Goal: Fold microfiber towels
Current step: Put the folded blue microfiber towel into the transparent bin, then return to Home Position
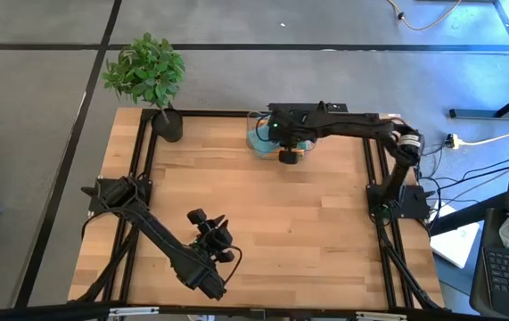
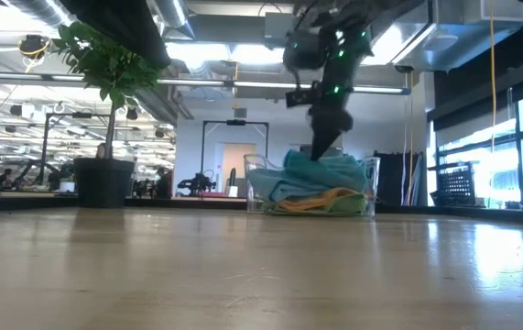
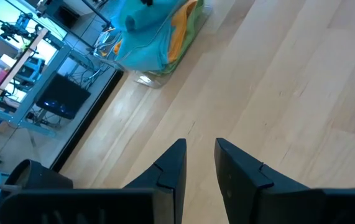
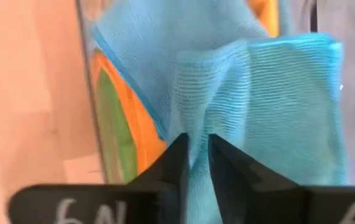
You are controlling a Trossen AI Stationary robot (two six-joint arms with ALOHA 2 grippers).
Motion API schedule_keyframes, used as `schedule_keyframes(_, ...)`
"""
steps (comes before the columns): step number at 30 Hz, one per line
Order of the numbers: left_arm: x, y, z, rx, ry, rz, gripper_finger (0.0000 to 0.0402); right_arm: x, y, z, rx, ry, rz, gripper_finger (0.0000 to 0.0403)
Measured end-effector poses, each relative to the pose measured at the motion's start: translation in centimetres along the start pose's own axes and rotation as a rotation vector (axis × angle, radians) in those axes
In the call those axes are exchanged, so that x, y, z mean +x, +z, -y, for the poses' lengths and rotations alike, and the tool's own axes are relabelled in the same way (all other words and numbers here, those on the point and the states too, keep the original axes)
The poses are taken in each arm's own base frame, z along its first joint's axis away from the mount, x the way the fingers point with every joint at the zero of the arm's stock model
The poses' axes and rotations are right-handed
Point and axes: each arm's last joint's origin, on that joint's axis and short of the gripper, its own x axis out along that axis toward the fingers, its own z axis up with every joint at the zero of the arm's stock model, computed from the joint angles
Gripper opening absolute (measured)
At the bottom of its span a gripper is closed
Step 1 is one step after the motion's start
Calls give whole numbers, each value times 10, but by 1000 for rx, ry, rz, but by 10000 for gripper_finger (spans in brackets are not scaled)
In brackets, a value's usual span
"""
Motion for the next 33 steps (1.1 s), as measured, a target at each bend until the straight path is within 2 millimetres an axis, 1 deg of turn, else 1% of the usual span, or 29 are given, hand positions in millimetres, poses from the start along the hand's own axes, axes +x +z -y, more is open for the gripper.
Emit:
schedule_keyframes(4,0,0,0,-1,0,0,76,-21,-3,2,68,96,59,88)
schedule_keyframes(8,0,1,2,-27,-14,7,76,-29,-8,-3,113,260,70,119)
schedule_keyframes(10,0,2,4,-33,-22,21,76,-33,-9,-7,142,374,77,129)
schedule_keyframes(12,2,4,6,-43,-27,45,75,-38,-9,-15,152,477,101,130)
schedule_keyframes(13,4,6,6,-53,-24,53,72,-40,-11,-21,147,494,108,128)
schedule_keyframes(15,12,10,5,-37,-8,44,58,-43,-18,-31,145,490,122,121)
schedule_keyframes(18,24,15,-2,52,31,2,18,-51,-35,-42,175,458,152,102)
schedule_keyframes(19,25,18,-7,66,47,4,10,-55,-42,-45,188,453,179,95)
schedule_keyframes(21,24,24,-23,69,72,34,5,-66,-59,-52,209,440,244,81)
schedule_keyframes(23,19,30,-45,42,72,74,2,-78,-77,-57,242,423,316,64)
schedule_keyframes(26,13,33,-77,-6,23,100,0,-94,-103,-64,297,414,459,38)
schedule_keyframes(28,13,31,-98,-50,-51,91,0,-103,-117,-71,337,433,550,20)
schedule_keyframes(30,19,26,-116,-82,-170,57,0,-109,-130,-79,333,465,614,7)
schedule_keyframes(33,34,9,-136,-143,-379,88,0,-111,-148,-88,336,456,656,8)
